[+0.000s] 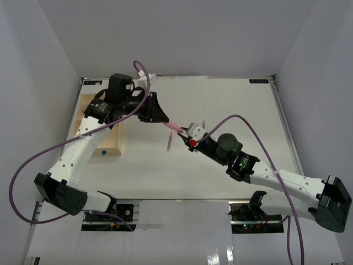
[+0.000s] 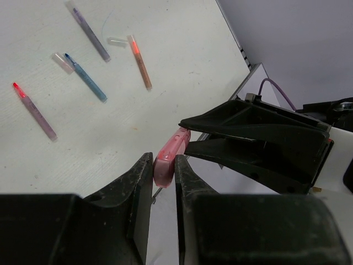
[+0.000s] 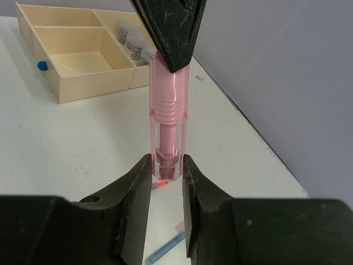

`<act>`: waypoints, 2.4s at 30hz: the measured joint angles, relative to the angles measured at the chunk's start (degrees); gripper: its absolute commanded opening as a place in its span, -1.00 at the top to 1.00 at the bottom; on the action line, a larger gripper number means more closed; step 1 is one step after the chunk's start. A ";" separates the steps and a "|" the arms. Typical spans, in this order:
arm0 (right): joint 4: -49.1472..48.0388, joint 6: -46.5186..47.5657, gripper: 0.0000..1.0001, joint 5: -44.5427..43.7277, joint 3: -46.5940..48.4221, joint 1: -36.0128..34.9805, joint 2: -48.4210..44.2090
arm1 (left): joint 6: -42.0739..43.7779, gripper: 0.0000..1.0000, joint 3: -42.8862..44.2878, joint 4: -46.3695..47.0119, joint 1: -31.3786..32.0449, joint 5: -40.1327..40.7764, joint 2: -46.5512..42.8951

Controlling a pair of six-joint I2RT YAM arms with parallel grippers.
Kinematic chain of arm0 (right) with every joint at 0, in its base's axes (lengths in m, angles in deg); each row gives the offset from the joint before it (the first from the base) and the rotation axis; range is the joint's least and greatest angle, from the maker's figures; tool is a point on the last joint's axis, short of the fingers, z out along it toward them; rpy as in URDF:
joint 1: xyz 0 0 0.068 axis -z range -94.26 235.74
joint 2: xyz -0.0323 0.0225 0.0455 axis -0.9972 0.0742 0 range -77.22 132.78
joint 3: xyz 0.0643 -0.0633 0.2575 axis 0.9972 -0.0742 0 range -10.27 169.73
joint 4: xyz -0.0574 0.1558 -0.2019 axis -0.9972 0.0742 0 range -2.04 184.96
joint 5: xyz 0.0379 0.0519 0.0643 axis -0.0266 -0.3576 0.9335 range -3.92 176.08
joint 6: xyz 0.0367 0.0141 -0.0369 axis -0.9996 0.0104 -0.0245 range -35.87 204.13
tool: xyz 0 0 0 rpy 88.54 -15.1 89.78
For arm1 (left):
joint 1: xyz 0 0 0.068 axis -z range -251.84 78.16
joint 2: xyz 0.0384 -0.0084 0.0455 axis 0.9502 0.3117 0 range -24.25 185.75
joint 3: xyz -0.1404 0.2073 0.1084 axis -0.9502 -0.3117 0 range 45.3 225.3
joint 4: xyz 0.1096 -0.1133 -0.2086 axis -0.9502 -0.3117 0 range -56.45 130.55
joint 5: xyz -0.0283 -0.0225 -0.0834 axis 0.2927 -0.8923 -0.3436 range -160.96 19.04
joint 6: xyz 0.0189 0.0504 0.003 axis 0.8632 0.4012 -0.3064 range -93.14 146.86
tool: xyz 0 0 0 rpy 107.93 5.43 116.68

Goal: Sort the stationery into containers
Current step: Close the pen cap on the pen.

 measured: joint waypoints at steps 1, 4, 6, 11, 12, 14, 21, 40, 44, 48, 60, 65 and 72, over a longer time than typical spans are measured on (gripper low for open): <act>0.20 0.15 0.82 -0.02 0.15 0.00 0.09 | -0.09 0.44 -0.15 0.09 -0.07 -0.02 -0.04; 0.50 0.81 0.83 -0.20 0.50 0.07 0.37 | -0.20 0.43 -0.66 0.76 -0.17 -0.02 -0.17; 0.70 1.51 0.84 -0.37 0.63 0.09 0.55 | -0.28 0.42 -1.09 1.22 -0.22 -0.02 -0.37; 2.73 2.86 0.84 -0.96 1.97 0.13 1.16 | -0.33 0.40 -1.95 2.32 -0.22 0.00 -0.42; 3.26 3.13 0.84 -1.01 2.34 0.24 1.49 | -0.33 0.39 -2.12 2.51 -0.22 0.07 -0.42; 3.87 3.39 0.85 -1.07 2.86 0.37 1.99 | -0.33 0.39 -2.47 2.86 -0.22 0.20 -0.42; 4.74 4.22 0.85 -1.16 4.20 0.72 3.89 | -0.59 0.35 -2.80 3.41 -0.17 0.07 -0.42; -4.83 4.55 0.85 0.92 7.87 0.44 2.67 | -1.84 0.11 -7.21 1.68 3.10 -4.50 -0.07; -6.14 4.50 0.85 0.17 7.72 0.37 2.49 | -1.86 -0.04 -7.08 1.77 3.10 -3.78 -0.13; -7.04 4.48 0.85 -0.57 6.47 0.31 2.43 | -1.86 -0.10 -7.08 1.75 3.10 -1.60 -0.70; -7.61 3.26 0.85 -4.26 -1.64 0.33 -1.05 | -0.66 -0.22 -3.85 2.32 2.12 5.90 -5.33; -7.45 2.05 0.85 -4.55 -3.56 0.59 -3.50 | -0.11 -0.21 -3.76 3.23 0.13 6.36 -7.61; -7.80 1.14 0.85 -3.93 -3.80 0.70 -5.05 | -1.27 -0.22 -3.76 5.77 -1.60 5.42 -7.39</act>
